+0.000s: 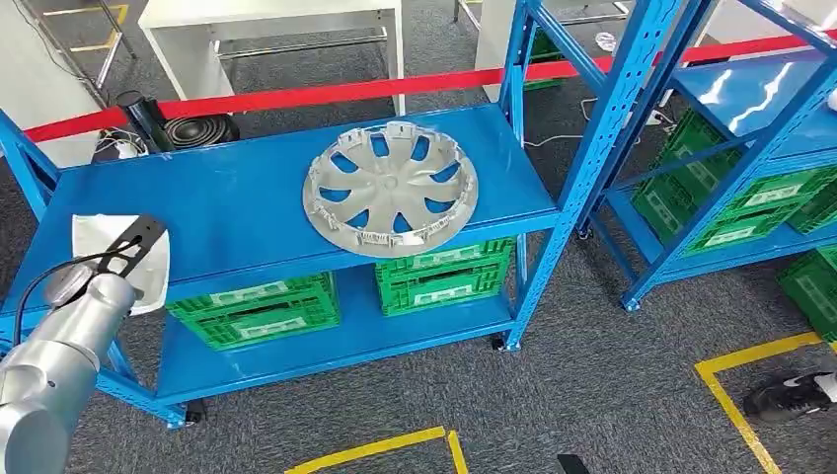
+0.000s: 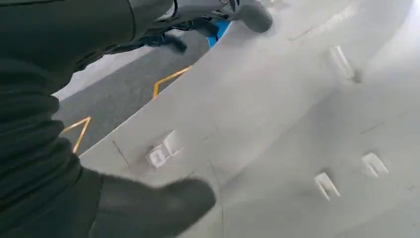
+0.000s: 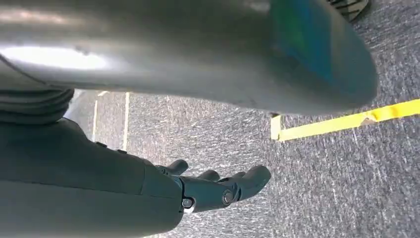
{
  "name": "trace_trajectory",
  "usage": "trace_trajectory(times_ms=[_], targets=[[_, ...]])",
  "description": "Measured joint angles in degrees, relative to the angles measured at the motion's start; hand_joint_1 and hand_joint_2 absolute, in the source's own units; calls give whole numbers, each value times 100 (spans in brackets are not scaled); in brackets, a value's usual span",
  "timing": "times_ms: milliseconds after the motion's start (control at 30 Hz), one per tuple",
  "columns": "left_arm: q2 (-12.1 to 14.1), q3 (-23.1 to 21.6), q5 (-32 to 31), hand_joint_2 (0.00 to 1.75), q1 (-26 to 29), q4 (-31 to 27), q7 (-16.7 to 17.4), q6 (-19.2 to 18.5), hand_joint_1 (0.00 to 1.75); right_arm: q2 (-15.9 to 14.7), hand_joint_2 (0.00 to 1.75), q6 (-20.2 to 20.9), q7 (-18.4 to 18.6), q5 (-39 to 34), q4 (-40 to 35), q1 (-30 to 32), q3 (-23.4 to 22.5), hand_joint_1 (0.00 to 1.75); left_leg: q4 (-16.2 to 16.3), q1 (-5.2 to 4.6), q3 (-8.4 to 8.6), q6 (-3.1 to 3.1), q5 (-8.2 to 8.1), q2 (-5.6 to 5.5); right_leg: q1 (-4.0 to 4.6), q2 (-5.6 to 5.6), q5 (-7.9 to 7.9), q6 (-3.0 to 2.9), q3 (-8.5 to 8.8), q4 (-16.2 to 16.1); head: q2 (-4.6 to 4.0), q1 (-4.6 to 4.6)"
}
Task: Take the parts from the cabinet and place them on the table.
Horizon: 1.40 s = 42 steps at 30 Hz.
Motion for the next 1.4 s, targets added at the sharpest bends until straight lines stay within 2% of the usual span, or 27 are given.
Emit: trace_trajectory(times_ms=[533, 867, 1100, 1400], targets=[[-55, 197, 11, 175, -16, -2, -11, -13, 175, 0, 0, 13, -13, 35, 0, -1, -33, 0, 0, 0, 2, 0, 0, 0, 0, 0, 0, 0, 2, 0, 0, 0], [-101, 229, -42, 175, -26, -7, -59, 221, 175, 0, 0, 17, -15, 42, 0, -1, -35, 0, 0, 0, 4, 0, 0, 1, 0, 0, 0, 0, 2, 0, 0, 0], [-214, 229, -146, 175, -31, -15, -266, 487, 175, 0, 0, 17, -26, 44, 0, -1, -41, 0, 1, 0, 5, 0, 0, 1, -1, 1, 1, 0, 3, 0, 0, 0], [-487, 229, -249, 175, -141, -63, -950, 599, 175, 7, 0, -2, -33, 48, 0, -5, -74, 0, 1, 0, 5, 0, 0, -1, -1, 0, 2, 1, 4, 0, 0, 0]])
